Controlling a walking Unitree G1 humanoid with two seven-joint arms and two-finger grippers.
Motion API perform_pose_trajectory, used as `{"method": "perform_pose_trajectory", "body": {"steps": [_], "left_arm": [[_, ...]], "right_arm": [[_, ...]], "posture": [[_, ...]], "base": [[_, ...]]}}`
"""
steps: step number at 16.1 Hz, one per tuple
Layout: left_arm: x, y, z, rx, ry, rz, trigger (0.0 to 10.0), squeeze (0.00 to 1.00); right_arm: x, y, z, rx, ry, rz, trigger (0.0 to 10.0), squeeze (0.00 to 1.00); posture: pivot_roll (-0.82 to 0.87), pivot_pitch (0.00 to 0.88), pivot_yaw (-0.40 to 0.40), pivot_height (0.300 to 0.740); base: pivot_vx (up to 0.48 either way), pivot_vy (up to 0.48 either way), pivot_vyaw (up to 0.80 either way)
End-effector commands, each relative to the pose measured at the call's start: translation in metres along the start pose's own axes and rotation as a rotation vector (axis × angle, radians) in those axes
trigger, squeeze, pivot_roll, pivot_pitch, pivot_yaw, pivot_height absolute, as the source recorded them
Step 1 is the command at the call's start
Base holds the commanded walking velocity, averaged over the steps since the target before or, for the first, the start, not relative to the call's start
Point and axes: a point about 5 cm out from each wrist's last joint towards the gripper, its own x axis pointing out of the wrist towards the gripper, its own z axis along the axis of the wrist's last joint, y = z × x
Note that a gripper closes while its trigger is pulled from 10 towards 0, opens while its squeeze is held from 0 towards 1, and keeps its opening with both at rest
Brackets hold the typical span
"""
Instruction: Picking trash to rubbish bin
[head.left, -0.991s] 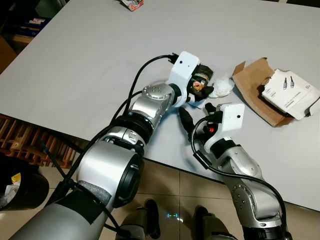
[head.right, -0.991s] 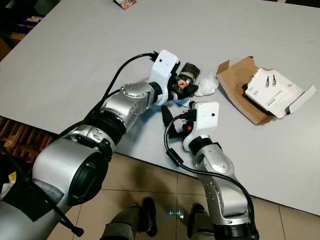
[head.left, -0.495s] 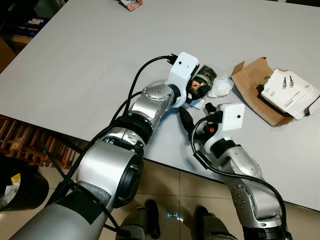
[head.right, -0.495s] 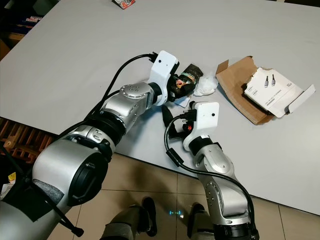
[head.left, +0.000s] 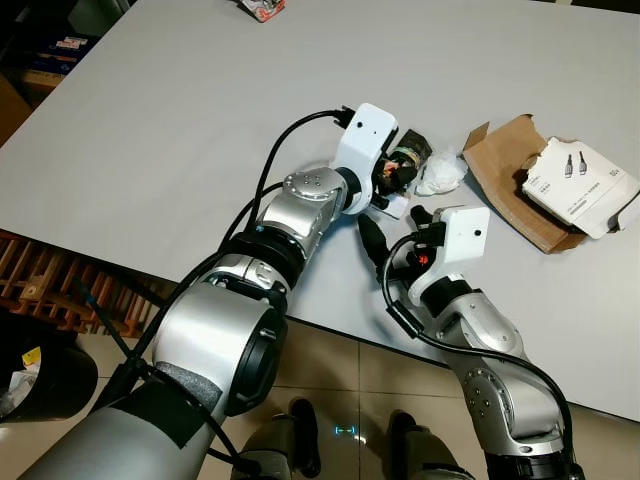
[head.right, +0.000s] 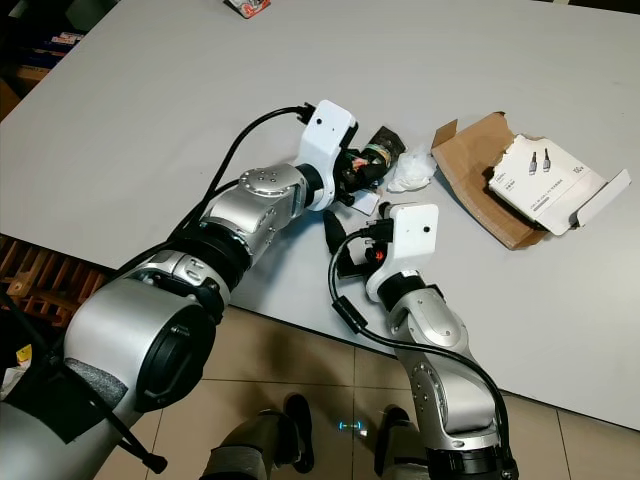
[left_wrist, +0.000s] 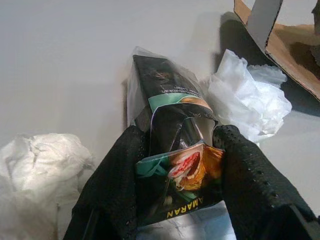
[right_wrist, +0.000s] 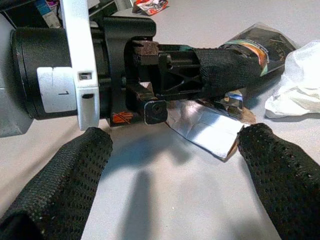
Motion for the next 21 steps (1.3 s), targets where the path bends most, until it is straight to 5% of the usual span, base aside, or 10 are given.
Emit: {"method": "perform_pose_trajectory", "body": {"steps": [1, 4, 8, 10, 12, 18, 21], "left_arm": [[-0.001, 0.004, -0.001, 0.012, -0.004, 0.028, 10.0, 0.0], [-0.004, 0.012, 0.008, 0.052, -0.064, 0.112, 10.0, 0.0], [-0.02, 0.034, 0.044, 0.107, -0.347, 0.323, 10.0, 0.0], [-0.025, 0.036, 0.044, 0.112, -0.404, 0.365, 10.0, 0.0], [-0.03, 0.036, 0.036, 0.147, -0.456, 0.418, 10.0, 0.0], [-0.066, 0.04, -0.032, 0.138, -0.483, 0.628, 10.0, 0.0], [-0.084, 0.049, -0.033, 0.172, -0.521, 0.704, 10.0, 0.0]], "right_arm": [[-0.001, 0.003, 0.001, 0.0, -0.009, 0.01, 10.0, 0.0], [-0.001, 0.004, 0.001, 0.0, -0.009, 0.01, 10.0, 0.0], [-0.001, 0.003, 0.0, 0.0, -0.008, 0.008, 10.0, 0.0], [0.0, 0.003, 0.0, -0.001, -0.009, 0.008, 10.0, 0.0], [0.0, 0.002, 0.001, -0.004, -0.017, -0.002, 10.0, 0.0], [0.003, -0.026, 0.019, -0.03, -0.145, -0.182, 10.0, 0.0], [0.006, -0.037, 0.024, -0.074, -0.178, -0.256, 10.0, 0.0]], "posture": [[-0.1, 0.25, 0.127, 0.74], [-0.1, 0.253, 0.125, 0.74], [-0.09, 0.256, 0.119, 0.74], [-0.09, 0.255, 0.117, 0.74], [-0.08, 0.254, 0.115, 0.74], [-0.06, 0.254, 0.11, 0.74], [-0.04, 0.249, 0.106, 0.74]], "base": [[0.0, 0.0, 0.0], [0.0, 0.0, 0.0], [0.0, 0.0, 0.0], [0.0, 0.0, 0.0], [0.0, 0.0, 0.0], [0.0, 0.0, 0.0], [0.0, 0.0, 0.0]]}}
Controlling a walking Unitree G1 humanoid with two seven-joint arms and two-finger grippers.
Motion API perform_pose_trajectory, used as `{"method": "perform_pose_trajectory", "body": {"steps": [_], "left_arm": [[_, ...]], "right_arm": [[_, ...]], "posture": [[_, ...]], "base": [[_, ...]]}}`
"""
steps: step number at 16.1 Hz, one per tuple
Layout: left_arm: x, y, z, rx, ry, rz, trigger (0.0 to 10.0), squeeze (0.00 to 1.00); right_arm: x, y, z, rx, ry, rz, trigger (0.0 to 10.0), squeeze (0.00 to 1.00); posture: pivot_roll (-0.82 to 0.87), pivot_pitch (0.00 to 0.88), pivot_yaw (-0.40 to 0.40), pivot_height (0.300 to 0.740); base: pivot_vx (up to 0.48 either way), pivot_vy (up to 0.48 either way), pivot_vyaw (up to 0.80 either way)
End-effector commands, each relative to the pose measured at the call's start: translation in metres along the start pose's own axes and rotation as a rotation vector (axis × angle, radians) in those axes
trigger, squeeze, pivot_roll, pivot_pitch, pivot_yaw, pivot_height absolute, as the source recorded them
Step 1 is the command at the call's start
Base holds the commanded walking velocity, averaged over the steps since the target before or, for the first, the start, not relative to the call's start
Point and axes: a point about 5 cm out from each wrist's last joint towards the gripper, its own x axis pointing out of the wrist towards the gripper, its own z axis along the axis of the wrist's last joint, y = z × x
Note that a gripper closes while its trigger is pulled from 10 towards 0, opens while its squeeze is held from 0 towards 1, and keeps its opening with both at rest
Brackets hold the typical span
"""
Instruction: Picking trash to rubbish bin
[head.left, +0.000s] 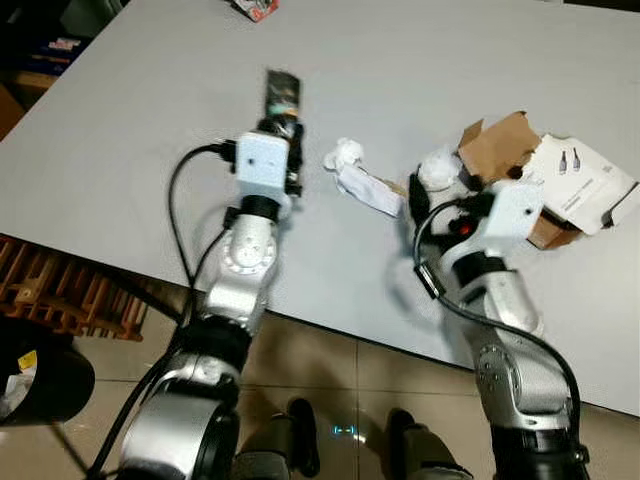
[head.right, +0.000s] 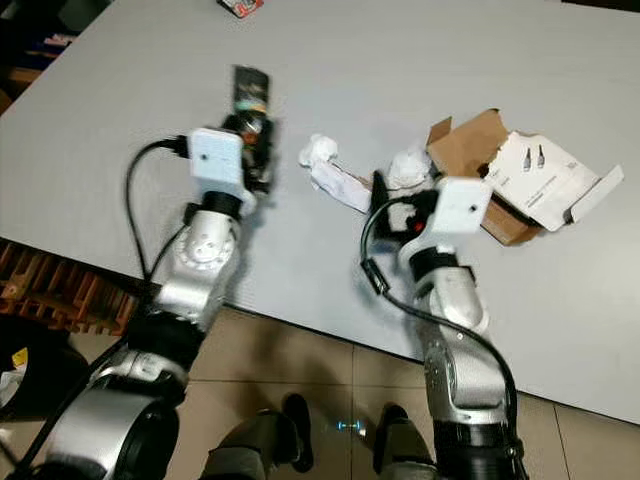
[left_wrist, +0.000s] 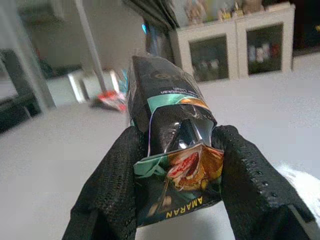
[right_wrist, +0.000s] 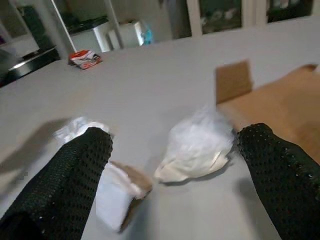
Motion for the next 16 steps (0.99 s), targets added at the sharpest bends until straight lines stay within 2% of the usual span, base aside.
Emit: {"method": "perform_pose_trajectory", "body": {"steps": [1, 2, 3, 5, 10, 16], "left_arm": [[-0.003, 0.007, 0.004, 0.023, -0.027, 0.025, 10.0, 0.0], [-0.008, 0.01, 0.007, 0.041, -0.043, 0.022, 10.0, 0.0], [-0.017, 0.013, 0.004, 0.056, -0.041, 0.015, 10.0, 0.0], [-0.026, 0.013, -0.005, 0.058, -0.012, 0.026, 10.0, 0.0], [-0.038, 0.012, -0.011, 0.05, 0.029, 0.073, 10.0, 0.0], [-0.047, 0.018, -0.015, 0.096, 0.059, 0.083, 10.0, 0.0]], "right_arm": [[0.0, -0.003, -0.001, -0.006, -0.009, -0.022, 10.0, 0.0], [0.002, -0.005, 0.002, -0.016, -0.035, -0.034, 10.0, 0.0], [0.006, -0.007, 0.007, -0.061, -0.085, -0.07, 10.0, 0.0], [0.009, -0.009, 0.009, -0.075, -0.114, -0.096, 10.0, 0.0], [0.011, -0.008, 0.002, -0.072, -0.121, -0.101, 10.0, 0.0], [0.009, -0.004, -0.013, -0.045, -0.091, -0.109, 10.0, 0.0]], "posture": [[-0.03, 0.248, 0.106, 0.74], [-0.03, 0.244, 0.105, 0.74], [-0.04, 0.238, 0.111, 0.74], [-0.05, 0.224, 0.107, 0.74], [-0.04, 0.198, 0.097, 0.74], [-0.04, 0.172, 0.1, 0.74]], "base": [[0.0, 0.0, 0.0], [0.0, 0.0, 0.0], [0.0, 0.0, 0.0], [0.0, 0.0, 0.0], [0.0, 0.0, 0.0], [0.0, 0.0, 0.0]]}}
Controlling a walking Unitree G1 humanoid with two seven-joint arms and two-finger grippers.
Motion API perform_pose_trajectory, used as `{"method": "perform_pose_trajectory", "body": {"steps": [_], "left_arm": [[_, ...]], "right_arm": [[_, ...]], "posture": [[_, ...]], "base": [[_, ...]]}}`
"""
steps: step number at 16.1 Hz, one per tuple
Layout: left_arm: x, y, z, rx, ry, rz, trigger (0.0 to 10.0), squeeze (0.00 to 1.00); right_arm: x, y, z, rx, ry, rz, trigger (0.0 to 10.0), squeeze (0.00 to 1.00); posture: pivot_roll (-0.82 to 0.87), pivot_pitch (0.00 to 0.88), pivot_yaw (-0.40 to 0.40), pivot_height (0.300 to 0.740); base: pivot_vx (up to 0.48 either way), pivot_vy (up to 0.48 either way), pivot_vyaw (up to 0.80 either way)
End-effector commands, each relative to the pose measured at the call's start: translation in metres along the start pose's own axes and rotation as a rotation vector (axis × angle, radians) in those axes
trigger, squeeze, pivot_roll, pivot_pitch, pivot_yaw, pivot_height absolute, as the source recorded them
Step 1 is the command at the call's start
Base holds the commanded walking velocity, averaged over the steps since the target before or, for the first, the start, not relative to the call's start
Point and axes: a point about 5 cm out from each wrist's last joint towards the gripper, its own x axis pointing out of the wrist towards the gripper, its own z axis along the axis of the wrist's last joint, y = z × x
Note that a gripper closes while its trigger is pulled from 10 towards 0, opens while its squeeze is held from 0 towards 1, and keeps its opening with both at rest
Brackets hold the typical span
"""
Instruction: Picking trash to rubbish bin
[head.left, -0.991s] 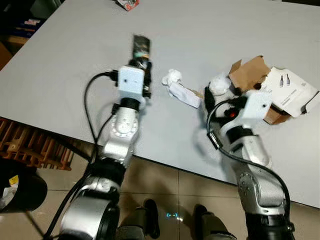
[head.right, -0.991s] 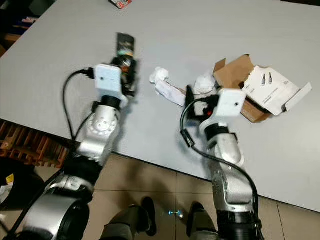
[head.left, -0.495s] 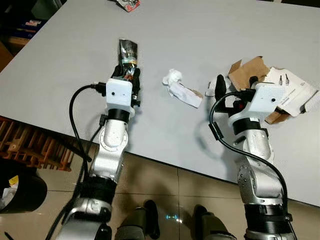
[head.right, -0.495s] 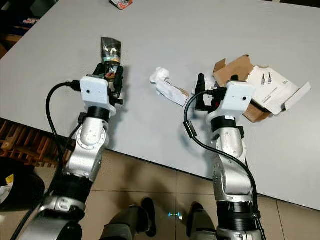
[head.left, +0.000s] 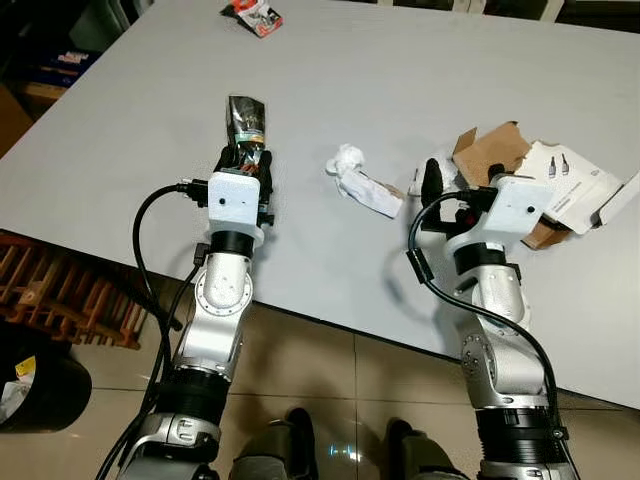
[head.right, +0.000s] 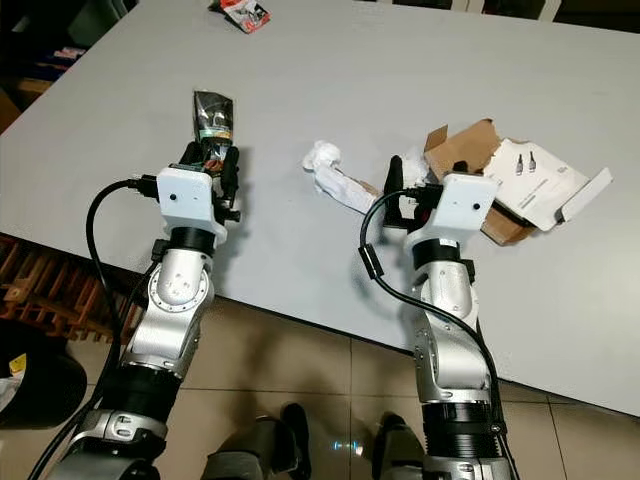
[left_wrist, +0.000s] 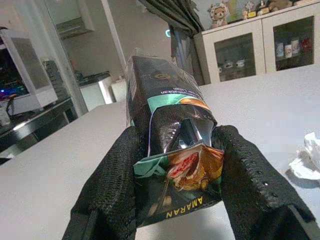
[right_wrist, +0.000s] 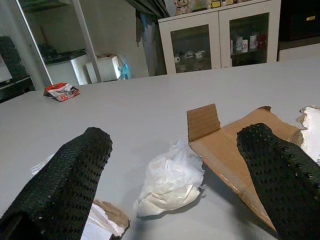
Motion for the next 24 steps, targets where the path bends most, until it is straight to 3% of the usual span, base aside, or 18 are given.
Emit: {"method": "perform_pose_trajectory", "body": {"steps": [1, 4, 8, 12, 17, 24], "left_arm": [[-0.004, 0.003, -0.001, 0.022, 0.008, 0.014, 10.0, 0.0], [-0.009, 0.003, -0.005, 0.028, 0.025, 0.025, 10.0, 0.0], [-0.016, 0.0, -0.007, 0.026, 0.042, 0.032, 10.0, 0.0], [-0.016, 0.005, -0.01, 0.025, 0.063, 0.055, 10.0, 0.0], [-0.014, -0.003, -0.009, 0.009, 0.067, 0.059, 10.0, 0.0], [-0.014, -0.007, -0.011, 0.013, 0.082, 0.026, 10.0, 0.0]], "right_arm": [[-0.004, -0.002, -0.006, 0.009, 0.019, -0.007, 10.0, 0.0], [-0.008, -0.007, -0.013, 0.02, 0.059, 0.006, 10.0, 0.0], [-0.011, -0.001, -0.016, 0.026, 0.085, 0.053, 10.0, 0.0], [-0.01, 0.003, -0.016, 0.031, 0.088, 0.074, 10.0, 0.0], [-0.005, -0.003, -0.012, 0.009, 0.09, 0.079, 10.0, 0.0], [-0.004, -0.008, -0.014, -0.001, 0.106, 0.057, 10.0, 0.0]], "posture": [[-0.04, 0.171, 0.099, 0.74], [-0.04, 0.179, 0.094, 0.74], [-0.03, 0.195, 0.08, 0.74], [-0.03, 0.212, 0.063, 0.74], [-0.04, 0.215, 0.017, 0.74], [-0.03, 0.232, 0.033, 0.74]], "base": [[0.0, 0.0, 0.0], [0.0, 0.0, 0.0], [0.0, 0.0, 0.0], [0.0, 0.0, 0.0], [0.0, 0.0, 0.0], [0.0, 0.0, 0.0]]}}
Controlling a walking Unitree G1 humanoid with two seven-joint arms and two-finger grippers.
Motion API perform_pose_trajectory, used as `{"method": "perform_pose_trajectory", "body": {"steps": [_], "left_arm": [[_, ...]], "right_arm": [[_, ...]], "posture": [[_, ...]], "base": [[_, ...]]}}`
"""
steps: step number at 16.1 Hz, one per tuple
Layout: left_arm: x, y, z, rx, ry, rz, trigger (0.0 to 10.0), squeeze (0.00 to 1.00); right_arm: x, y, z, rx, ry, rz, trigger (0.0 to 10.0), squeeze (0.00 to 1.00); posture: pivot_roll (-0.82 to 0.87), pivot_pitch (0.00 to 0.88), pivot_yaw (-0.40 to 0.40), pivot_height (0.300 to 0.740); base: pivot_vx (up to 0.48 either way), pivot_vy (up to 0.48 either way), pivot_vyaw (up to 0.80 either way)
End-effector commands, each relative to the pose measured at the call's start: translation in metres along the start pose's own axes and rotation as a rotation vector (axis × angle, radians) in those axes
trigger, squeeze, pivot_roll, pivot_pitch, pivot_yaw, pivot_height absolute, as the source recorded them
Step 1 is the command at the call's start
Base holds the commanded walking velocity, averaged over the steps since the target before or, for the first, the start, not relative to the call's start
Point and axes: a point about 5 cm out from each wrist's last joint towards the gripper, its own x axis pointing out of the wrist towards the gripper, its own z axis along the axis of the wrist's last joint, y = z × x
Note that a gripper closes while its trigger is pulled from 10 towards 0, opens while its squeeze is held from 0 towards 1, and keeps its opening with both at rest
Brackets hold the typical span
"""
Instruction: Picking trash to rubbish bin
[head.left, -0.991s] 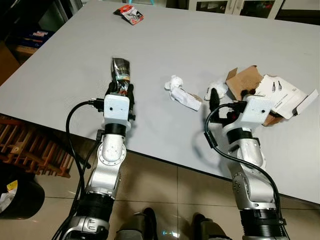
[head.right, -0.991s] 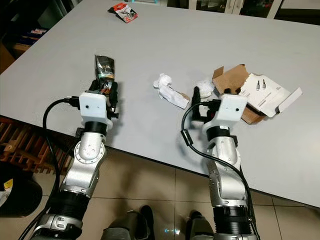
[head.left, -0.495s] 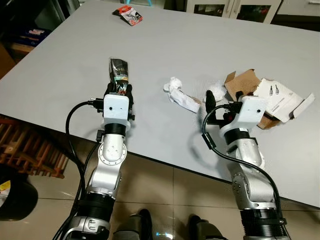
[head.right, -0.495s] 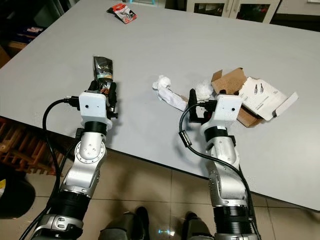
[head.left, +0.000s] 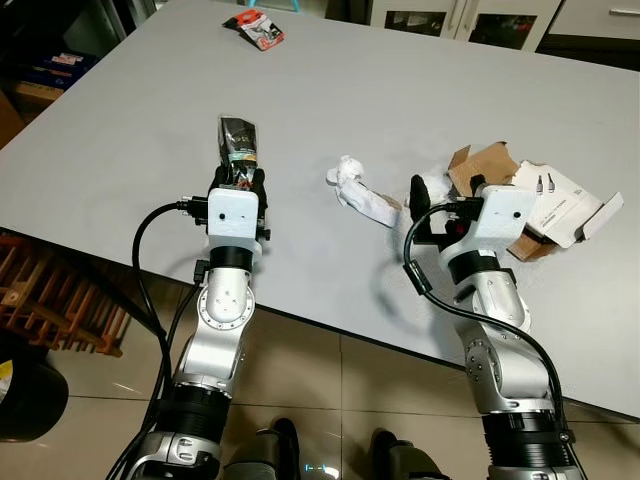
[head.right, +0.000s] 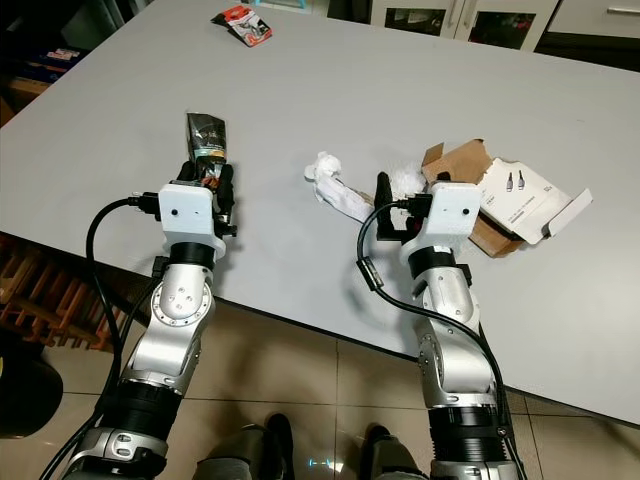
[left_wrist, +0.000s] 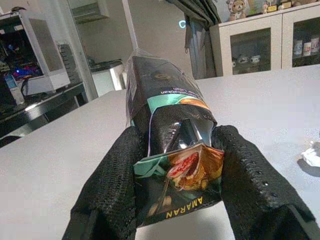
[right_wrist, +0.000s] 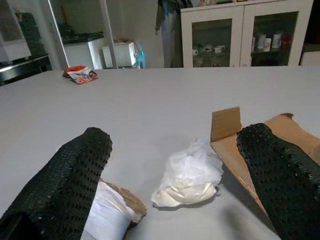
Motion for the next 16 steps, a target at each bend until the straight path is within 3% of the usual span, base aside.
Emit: {"method": "perform_pose_trajectory", "body": {"steps": [1, 7, 16], "left_arm": [[-0.0005, -0.0039, -0.002, 0.003, 0.016, -0.019, 10.0, 0.0], [-0.0002, -0.0056, 0.0001, 0.001, 0.009, -0.028, 10.0, 0.0], [-0.0001, -0.0071, 0.0019, 0.002, 0.005, -0.033, 10.0, 0.0]], "right_arm": [[-0.0009, -0.0042, -0.004, 0.007, 0.024, -0.018, 10.0, 0.0], [-0.0022, 0.0029, -0.0075, 0.019, 0.043, 0.01, 10.0, 0.0], [-0.0034, 0.0007, -0.0074, 0.018, 0.042, 0.001, 10.0, 0.0]], "posture": [[-0.03, 0.233, 0.033, 0.74], [-0.02, 0.234, 0.034, 0.74], [-0.02, 0.238, 0.036, 0.74]], "base": [[0.0, 0.0, 0.0], [-0.211, 0.0, 0.0], [0.0, 0.0, 0.0]]}}
